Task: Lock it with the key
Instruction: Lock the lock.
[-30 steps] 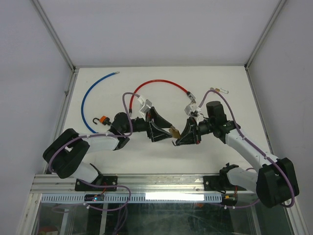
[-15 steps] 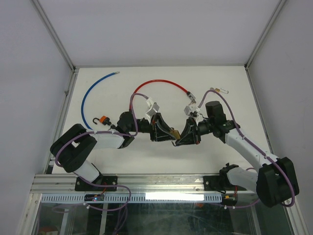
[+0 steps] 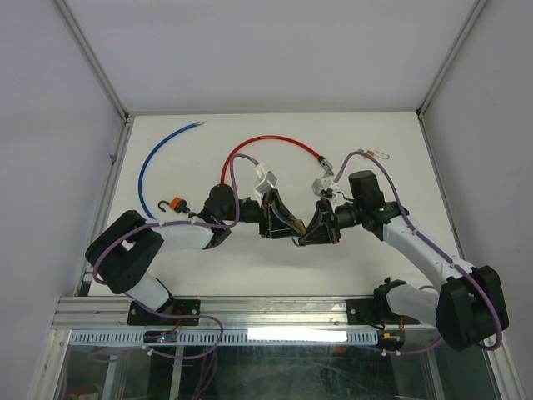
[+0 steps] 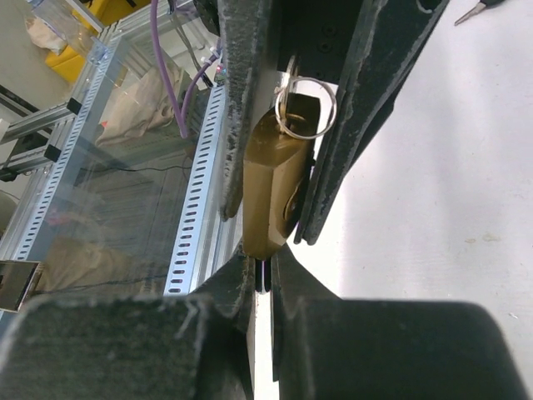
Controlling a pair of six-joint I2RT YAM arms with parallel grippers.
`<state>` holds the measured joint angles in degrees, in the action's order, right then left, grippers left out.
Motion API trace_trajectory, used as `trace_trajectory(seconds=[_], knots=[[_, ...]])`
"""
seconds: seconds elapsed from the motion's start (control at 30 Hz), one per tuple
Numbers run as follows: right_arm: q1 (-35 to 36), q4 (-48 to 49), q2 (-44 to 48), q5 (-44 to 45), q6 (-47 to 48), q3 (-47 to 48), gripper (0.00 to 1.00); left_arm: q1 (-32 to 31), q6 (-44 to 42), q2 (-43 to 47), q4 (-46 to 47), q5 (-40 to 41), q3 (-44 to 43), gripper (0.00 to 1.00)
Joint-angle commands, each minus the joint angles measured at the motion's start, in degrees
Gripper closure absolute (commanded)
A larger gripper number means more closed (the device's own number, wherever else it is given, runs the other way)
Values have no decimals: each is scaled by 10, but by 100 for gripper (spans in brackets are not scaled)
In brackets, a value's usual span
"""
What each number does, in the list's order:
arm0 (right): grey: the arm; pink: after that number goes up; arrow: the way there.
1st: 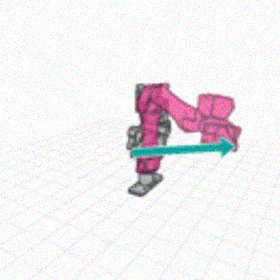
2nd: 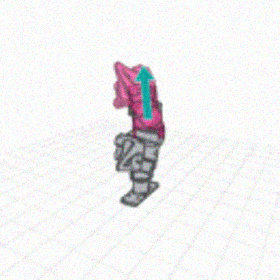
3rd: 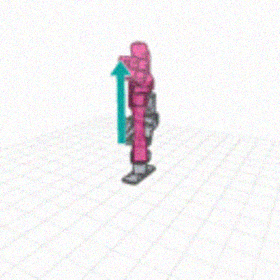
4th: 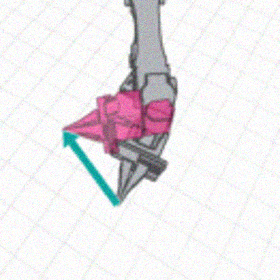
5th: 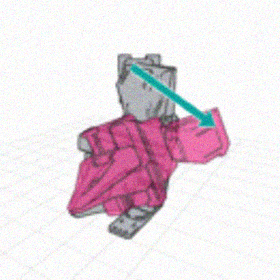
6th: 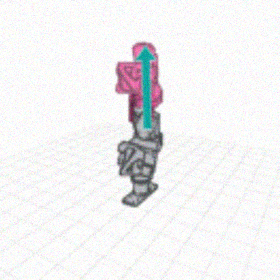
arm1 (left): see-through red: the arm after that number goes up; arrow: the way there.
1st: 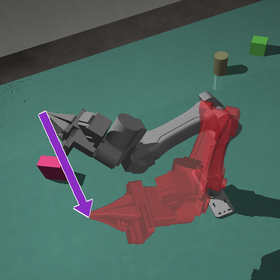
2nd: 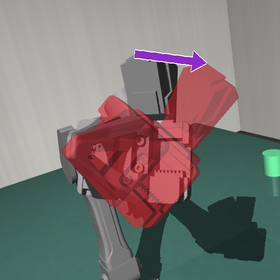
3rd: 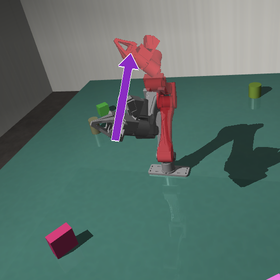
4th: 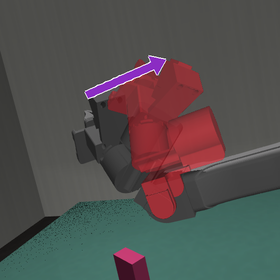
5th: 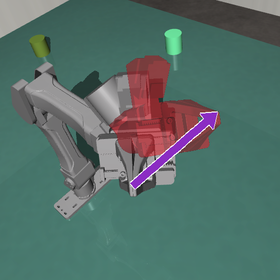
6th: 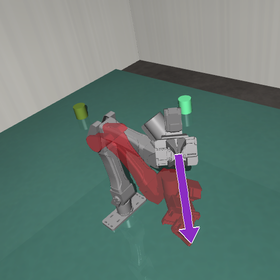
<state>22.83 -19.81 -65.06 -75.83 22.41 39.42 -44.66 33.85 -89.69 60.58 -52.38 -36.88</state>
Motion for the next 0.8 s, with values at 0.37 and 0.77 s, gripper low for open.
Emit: trace_trajectory(seconds=[0.37,0.77], knots=[[1,-53,-1,59,71,56,100,-13,-16,32,-15,5,-25,62],[1,-71,-5,64,87,61,100,-10,-1,34,-18,36,-27,67]])
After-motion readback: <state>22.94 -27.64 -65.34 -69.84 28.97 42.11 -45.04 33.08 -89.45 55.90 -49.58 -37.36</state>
